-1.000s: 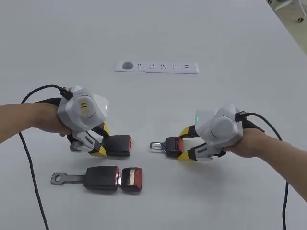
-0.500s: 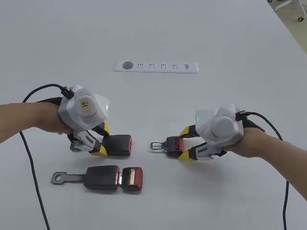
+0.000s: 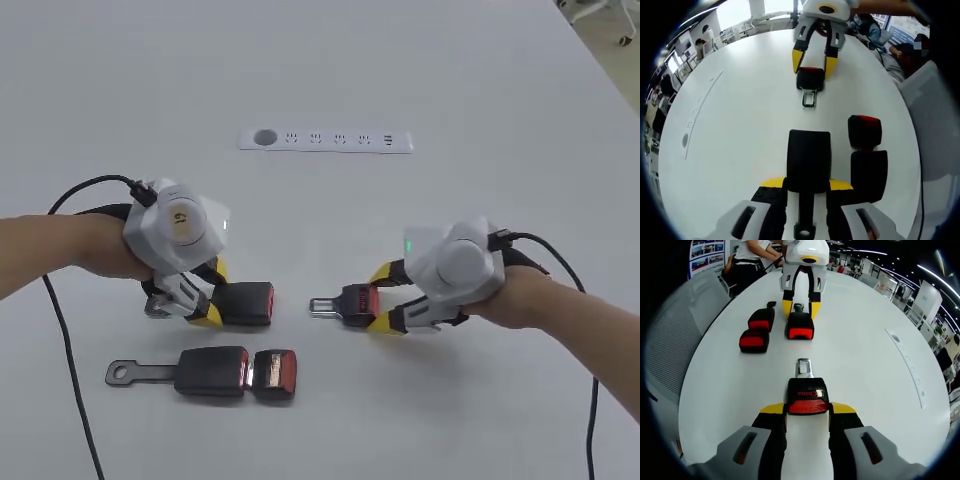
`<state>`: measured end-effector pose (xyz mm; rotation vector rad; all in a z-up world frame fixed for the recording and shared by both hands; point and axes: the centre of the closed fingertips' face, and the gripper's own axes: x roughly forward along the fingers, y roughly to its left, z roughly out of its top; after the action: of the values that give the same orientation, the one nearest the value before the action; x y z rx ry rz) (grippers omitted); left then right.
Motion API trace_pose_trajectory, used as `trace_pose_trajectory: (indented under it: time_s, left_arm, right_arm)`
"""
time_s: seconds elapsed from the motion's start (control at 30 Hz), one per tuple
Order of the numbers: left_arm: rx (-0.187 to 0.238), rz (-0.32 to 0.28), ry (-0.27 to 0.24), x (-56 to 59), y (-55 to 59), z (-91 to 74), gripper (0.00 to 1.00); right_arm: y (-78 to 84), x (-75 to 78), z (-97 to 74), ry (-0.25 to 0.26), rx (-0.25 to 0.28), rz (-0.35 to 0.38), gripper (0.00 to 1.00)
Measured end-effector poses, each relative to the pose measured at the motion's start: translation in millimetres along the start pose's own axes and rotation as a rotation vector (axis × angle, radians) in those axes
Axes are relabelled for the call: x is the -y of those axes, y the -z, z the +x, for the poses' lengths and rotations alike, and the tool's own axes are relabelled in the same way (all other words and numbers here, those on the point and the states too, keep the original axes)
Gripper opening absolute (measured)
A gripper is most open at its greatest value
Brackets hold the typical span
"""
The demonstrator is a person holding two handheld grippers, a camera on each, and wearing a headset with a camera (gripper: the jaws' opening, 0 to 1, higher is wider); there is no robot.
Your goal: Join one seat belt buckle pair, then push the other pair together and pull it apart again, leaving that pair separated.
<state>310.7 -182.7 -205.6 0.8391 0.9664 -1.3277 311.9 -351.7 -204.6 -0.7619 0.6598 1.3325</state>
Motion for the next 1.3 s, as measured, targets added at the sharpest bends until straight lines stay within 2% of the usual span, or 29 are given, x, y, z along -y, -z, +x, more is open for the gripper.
trace_pose_trajectory:
  time_s: [1.17,1.3]
  left_arm:
    - [-0.023,-0.006,0.004,1.9,2.1,2.4,0.30]
    - [-0.026,-0.005,0.005,2.1,1.9,2.7,0.30]
  right_arm:
    - [-35.4,-2.0,25.8,-0.018,0.035,-0.018,0.30]
    - [-41.3,-5.7,27.6,-0.022,0.040,-0.019,0.30]
